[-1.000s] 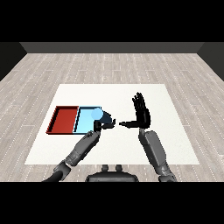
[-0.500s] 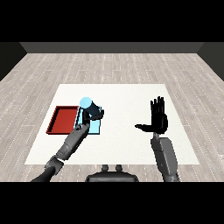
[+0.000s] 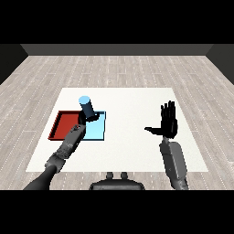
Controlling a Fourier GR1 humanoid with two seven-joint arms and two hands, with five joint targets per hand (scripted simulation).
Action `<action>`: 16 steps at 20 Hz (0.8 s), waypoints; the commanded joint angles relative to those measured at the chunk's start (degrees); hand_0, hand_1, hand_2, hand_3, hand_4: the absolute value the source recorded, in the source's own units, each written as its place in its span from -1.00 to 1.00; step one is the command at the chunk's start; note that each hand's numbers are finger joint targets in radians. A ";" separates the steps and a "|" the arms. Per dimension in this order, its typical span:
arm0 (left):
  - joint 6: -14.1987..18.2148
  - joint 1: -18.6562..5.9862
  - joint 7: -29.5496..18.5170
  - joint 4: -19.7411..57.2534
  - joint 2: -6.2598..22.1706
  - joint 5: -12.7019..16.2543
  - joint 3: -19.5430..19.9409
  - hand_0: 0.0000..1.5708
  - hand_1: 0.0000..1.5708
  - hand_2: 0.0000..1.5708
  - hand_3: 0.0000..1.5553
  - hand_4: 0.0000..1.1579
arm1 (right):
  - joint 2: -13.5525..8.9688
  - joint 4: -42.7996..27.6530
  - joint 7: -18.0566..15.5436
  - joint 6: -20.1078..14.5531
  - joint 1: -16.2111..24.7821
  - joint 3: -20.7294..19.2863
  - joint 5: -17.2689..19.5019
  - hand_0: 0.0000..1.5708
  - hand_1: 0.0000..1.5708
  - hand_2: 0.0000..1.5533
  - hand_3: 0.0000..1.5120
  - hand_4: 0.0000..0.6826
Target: Pick the blue can and put it in the blue box
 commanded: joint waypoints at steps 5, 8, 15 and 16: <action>1.34 -2.42 2.94 17.56 -2.47 -1.40 2.07 0.97 0.97 0.81 0.46 0.60 | 0.74 6.69 -0.81 -0.29 -3.70 -1.03 0.60 -1.00 -1.00 -1.00 -1.00 -1.00; 2.30 -1.54 7.42 22.03 -4.02 -3.55 -0.03 0.57 0.57 0.46 0.43 0.60 | -0.66 5.31 0.88 0.77 -3.94 -2.25 -1.02 -1.00 -1.00 -1.00 -1.00 -1.00; -5.62 -1.36 9.66 24.61 -2.81 -3.05 1.51 0.72 0.72 0.58 -0.49 0.05 | 0.80 7.14 -2.44 2.24 -3.10 -1.08 0.38 -1.00 -1.00 -1.00 -1.00 -1.00; -5.14 -1.40 9.62 24.96 -2.42 -4.95 -0.17 0.25 0.25 0.20 -1.00 -0.09 | 0.92 7.90 -4.65 3.54 -2.34 -0.98 0.77 -1.00 -1.00 -1.00 -1.00 -1.00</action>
